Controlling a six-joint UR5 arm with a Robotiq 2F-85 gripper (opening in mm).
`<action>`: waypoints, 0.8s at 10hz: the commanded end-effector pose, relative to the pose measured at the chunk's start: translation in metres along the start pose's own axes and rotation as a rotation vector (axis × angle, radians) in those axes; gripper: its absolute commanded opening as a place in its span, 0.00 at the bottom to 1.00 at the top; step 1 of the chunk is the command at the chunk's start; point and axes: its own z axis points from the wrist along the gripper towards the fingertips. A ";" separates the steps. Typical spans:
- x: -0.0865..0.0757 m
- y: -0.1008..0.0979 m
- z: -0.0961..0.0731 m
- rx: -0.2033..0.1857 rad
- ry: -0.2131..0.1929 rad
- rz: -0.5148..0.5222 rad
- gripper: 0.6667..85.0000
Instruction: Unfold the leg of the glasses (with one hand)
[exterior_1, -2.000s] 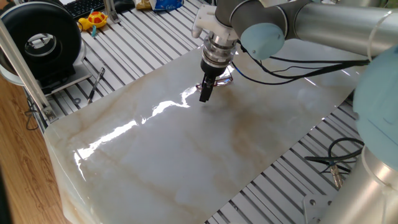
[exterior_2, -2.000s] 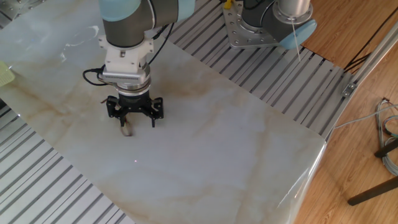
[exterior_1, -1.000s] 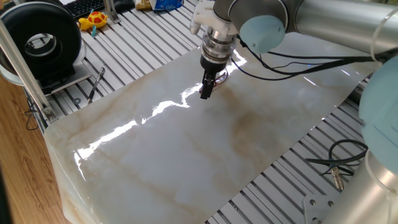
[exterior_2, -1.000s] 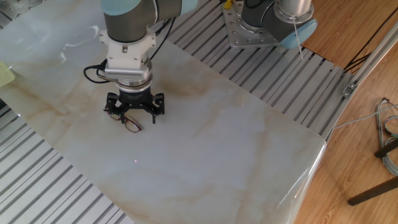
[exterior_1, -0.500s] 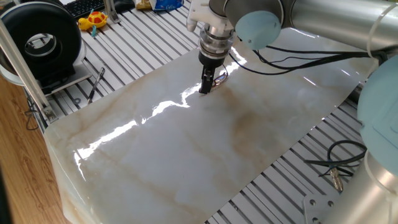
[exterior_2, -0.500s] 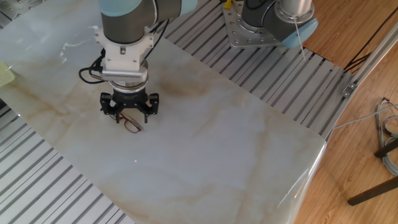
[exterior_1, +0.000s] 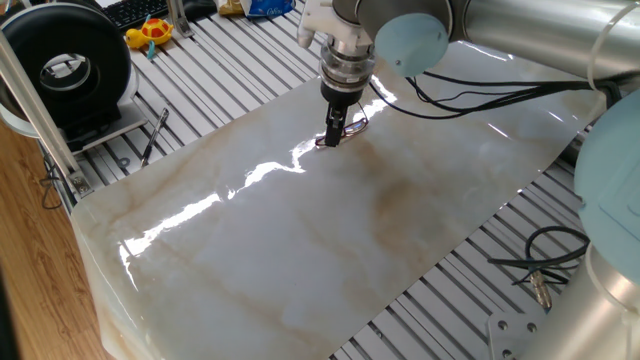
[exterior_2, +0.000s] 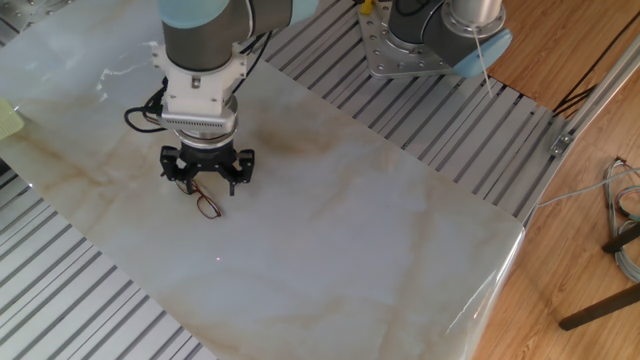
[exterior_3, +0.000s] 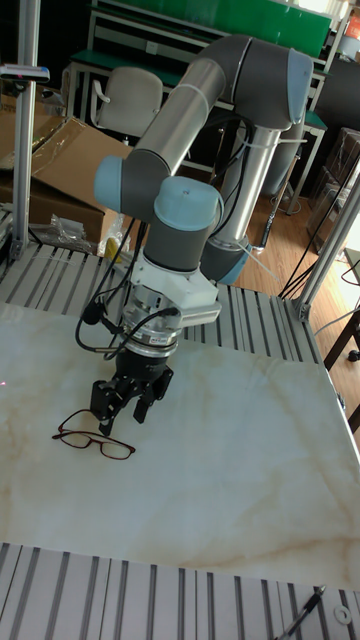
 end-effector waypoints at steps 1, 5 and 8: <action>0.001 0.001 -0.001 -0.010 0.002 0.034 0.74; 0.004 0.001 -0.001 -0.009 0.013 0.059 0.74; -0.001 0.005 -0.001 -0.024 -0.003 0.091 0.67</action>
